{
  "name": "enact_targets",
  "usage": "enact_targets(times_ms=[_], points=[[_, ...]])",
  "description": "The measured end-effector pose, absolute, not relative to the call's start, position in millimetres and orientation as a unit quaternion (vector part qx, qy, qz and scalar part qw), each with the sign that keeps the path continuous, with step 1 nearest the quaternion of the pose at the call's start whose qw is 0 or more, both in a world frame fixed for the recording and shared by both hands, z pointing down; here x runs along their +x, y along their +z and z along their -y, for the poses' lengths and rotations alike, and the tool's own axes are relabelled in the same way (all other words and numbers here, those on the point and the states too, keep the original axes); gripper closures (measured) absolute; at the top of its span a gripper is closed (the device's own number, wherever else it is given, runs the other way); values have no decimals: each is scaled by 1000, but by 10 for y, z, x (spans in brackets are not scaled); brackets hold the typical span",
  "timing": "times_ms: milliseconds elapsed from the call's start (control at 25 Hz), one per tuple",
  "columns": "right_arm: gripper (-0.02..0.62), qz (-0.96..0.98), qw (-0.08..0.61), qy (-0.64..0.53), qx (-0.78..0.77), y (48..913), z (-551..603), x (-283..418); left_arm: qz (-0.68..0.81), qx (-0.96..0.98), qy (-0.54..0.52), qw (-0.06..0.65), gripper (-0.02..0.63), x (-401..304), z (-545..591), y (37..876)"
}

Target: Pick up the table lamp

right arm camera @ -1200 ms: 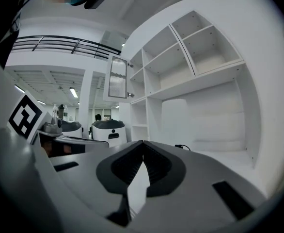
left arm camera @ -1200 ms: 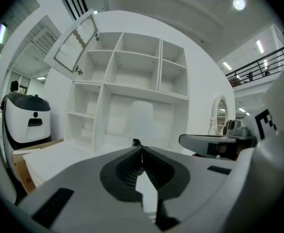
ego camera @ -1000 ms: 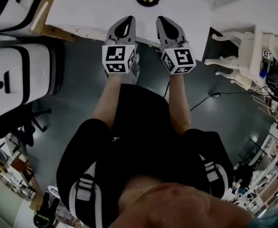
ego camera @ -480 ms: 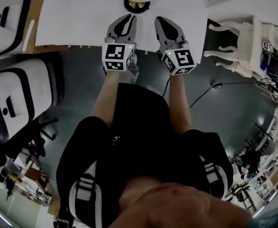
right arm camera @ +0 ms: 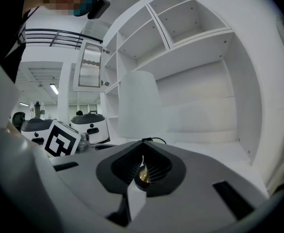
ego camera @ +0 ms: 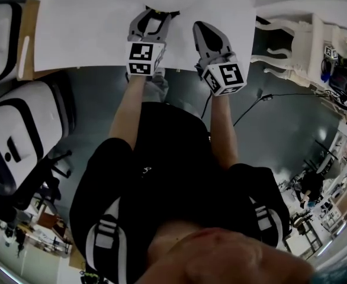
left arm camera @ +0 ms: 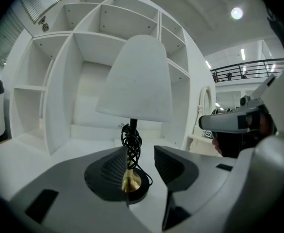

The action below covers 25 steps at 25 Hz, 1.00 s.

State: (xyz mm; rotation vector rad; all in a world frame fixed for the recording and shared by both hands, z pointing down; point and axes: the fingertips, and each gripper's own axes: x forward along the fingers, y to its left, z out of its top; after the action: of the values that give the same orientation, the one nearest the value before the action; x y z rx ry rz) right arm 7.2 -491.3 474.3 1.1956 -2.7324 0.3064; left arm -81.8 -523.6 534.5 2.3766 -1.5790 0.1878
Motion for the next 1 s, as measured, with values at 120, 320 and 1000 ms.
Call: enact_targets(times_ms=[120,320,1000], points=[[577,908,79,104,399,4784,4992,55,544,824,72,145,415,-826,5386,5458],[577,906,90,102,400,4835,5095,42,531,832,84,136,360,-787,5616,5571],[576,893,106,113,423,4884,5261,173,511,848,55,130,357,-678,6047,5609]])
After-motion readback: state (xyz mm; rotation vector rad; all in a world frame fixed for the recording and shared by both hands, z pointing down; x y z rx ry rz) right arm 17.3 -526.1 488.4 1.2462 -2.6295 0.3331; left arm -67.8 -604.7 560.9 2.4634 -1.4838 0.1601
